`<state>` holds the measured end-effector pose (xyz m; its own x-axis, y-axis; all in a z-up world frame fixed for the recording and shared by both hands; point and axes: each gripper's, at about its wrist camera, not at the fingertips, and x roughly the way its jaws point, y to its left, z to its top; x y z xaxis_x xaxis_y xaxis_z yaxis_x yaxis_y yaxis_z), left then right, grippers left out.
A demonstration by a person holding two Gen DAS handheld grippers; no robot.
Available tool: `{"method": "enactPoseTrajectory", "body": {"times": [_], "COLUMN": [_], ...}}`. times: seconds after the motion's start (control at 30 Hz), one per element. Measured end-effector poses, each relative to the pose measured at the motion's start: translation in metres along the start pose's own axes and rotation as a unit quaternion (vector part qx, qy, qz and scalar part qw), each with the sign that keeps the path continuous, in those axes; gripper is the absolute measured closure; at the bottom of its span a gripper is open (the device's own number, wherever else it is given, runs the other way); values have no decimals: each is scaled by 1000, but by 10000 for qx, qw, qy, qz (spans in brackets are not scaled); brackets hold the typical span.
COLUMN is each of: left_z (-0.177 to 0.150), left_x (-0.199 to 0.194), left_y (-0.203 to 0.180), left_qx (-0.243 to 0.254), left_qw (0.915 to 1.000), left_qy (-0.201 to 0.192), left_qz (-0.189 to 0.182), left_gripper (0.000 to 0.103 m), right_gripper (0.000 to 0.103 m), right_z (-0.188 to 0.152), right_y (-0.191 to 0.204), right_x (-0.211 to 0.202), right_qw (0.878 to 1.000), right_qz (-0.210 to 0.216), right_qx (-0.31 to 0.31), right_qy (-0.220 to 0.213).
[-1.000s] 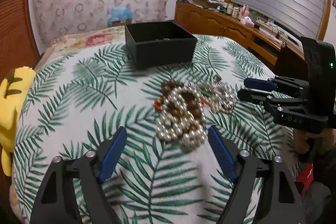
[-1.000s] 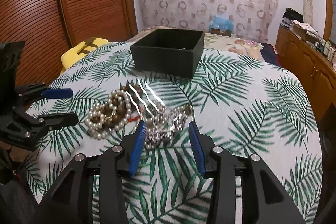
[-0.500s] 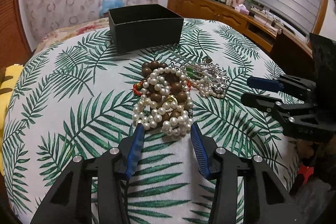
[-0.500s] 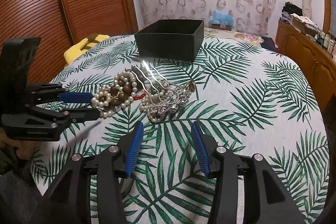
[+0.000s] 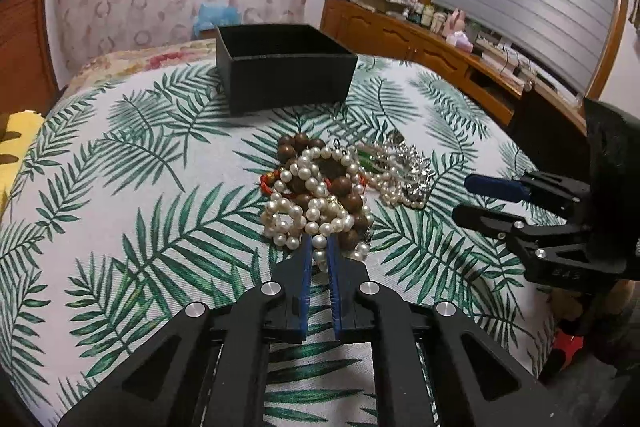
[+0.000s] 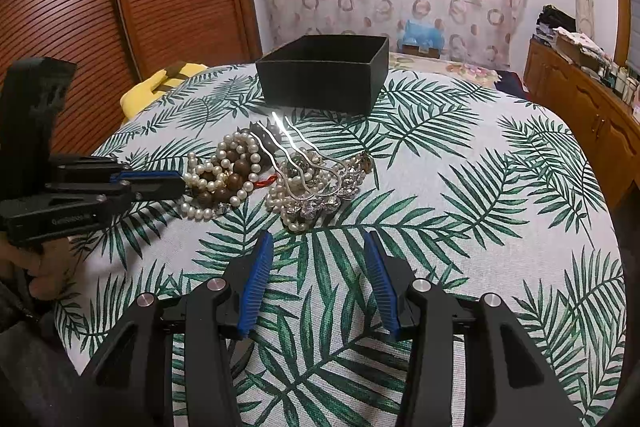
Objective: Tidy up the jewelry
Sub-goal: 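Grasp and lift the pearl necklace with the left tool while the right tool grasps silver hairpins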
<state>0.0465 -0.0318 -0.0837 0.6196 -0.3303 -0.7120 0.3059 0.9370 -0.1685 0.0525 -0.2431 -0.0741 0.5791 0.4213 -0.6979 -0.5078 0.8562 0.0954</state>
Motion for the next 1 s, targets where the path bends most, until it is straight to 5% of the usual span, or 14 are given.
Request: {"method": "enactPoseTrajectory", "body": {"times": [0.63, 1.0], "left_z": [21, 52], "left_x": [-55, -83], "left_y": [7, 9], "left_qx": [-82, 19], "left_qw": [9966, 9914], "left_qy": [-797, -1288], "left_qz": [175, 251], "left_gripper": [96, 96], "right_gripper": [53, 48], "right_z": [2, 31], "right_y": [2, 10], "right_x": [3, 14], "right_qw": [9999, 9985], "right_qz": [-28, -15], "right_qx": [-109, -527], "right_qy": [69, 113]}}
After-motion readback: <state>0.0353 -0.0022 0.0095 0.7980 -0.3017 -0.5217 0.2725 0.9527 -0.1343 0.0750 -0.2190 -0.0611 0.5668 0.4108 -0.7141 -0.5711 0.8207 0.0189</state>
